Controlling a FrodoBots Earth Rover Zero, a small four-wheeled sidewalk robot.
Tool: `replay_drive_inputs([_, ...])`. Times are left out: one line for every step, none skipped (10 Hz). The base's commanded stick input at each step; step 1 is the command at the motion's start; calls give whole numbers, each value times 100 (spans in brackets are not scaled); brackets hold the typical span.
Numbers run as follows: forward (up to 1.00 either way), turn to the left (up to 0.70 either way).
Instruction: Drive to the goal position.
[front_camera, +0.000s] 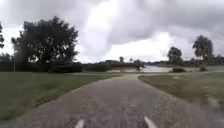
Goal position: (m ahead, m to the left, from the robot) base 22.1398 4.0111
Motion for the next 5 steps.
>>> replay_drive_inputs([70,0])
replay_drive_inputs([70,-10])
replay_drive_inputs([70,-27])
replay_drive_inputs([70,-19])
replay_drive_inputs([70,0])
